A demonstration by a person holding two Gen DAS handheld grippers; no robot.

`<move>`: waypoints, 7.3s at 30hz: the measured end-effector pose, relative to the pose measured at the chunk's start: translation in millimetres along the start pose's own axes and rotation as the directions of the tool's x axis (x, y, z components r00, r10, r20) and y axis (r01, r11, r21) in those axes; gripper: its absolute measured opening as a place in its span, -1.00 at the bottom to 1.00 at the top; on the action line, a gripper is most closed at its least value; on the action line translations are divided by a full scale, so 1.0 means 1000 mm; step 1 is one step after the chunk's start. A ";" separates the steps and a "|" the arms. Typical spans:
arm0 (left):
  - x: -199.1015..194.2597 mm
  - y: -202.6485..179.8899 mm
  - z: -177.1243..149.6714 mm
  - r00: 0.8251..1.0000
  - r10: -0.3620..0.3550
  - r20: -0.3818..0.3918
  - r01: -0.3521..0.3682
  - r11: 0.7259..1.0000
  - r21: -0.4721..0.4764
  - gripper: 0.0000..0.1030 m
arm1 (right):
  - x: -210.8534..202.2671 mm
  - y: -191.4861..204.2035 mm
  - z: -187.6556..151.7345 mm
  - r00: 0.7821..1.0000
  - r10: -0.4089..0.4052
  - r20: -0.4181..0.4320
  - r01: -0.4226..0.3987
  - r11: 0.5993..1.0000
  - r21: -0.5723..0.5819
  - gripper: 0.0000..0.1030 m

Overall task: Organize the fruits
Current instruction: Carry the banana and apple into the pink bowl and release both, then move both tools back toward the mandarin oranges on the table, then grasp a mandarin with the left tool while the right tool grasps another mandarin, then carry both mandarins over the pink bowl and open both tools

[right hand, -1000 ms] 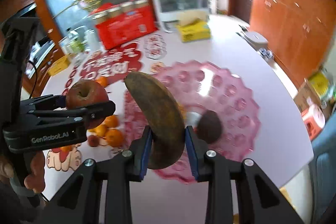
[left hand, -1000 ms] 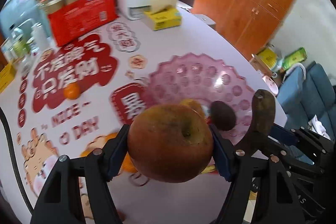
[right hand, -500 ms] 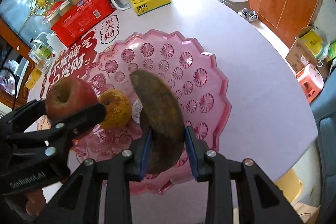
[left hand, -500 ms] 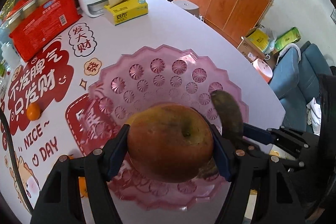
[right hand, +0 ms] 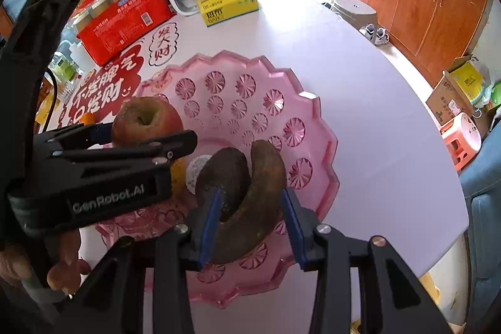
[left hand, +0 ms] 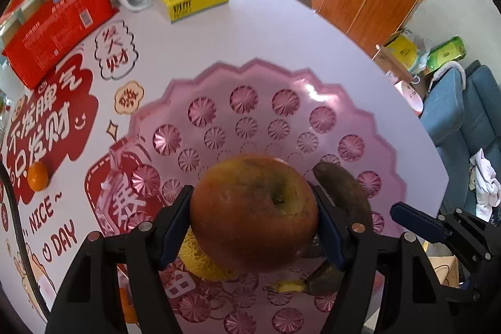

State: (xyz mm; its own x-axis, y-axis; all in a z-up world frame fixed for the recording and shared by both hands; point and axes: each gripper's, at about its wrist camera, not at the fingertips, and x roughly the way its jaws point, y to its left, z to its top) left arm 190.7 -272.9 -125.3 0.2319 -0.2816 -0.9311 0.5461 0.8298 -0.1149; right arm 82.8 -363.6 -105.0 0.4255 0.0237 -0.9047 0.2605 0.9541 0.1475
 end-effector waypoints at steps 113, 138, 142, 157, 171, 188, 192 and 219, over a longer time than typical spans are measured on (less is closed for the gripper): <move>-0.057 0.289 -0.262 0.956 0.287 0.062 -0.246 0.896 -0.369 0.21 | 0.082 0.241 -0.087 0.995 -0.021 0.096 0.021 1.000 0.002 0.01; -0.093 0.273 -0.255 0.967 0.239 0.085 -0.171 0.861 -0.480 -0.26 | 0.038 0.247 -0.080 0.986 0.129 0.109 -0.106 0.976 -0.192 -0.14; -0.117 0.250 -0.240 0.959 0.253 0.130 -0.170 0.876 -0.451 -0.26 | 0.006 0.242 -0.076 0.973 0.167 0.159 -0.125 0.961 -0.246 -0.14; -0.163 0.112 -0.158 0.935 0.200 0.293 -0.132 0.963 -0.236 -0.25 | -0.076 0.149 -0.060 0.926 0.135 0.354 -0.055 0.972 -0.227 -0.13; -0.079 0.020 -0.104 0.984 0.084 0.158 -0.071 0.994 -0.087 -0.25 | -0.055 0.033 -0.041 0.957 -0.004 0.290 0.018 0.999 -0.045 -0.13; -0.025 -0.006 -0.094 0.999 0.032 0.012 -0.031 0.999 -0.025 -0.24 | 0.000 0.011 -0.016 0.990 0.016 0.143 -0.011 0.999 -0.038 -0.12; -0.021 -0.006 -0.095 0.999 0.042 -0.006 -0.042 0.999 -0.027 -0.19 | 0.010 0.010 -0.011 0.994 0.024 0.109 -0.020 0.999 -0.038 -0.11; -0.073 0.016 -0.104 0.978 0.152 0.143 -0.136 0.984 -0.116 0.59 | -0.015 0.030 0.003 0.967 0.039 0.250 -0.016 0.996 -0.092 0.03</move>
State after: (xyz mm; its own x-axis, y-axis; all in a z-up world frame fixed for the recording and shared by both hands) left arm 98.6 -188.7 -95.6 0.4249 -0.2181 -0.8786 0.4127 0.9105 -0.0264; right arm 86.7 -336.2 -85.9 0.6387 -0.0148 -0.7694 0.1731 0.9770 0.1249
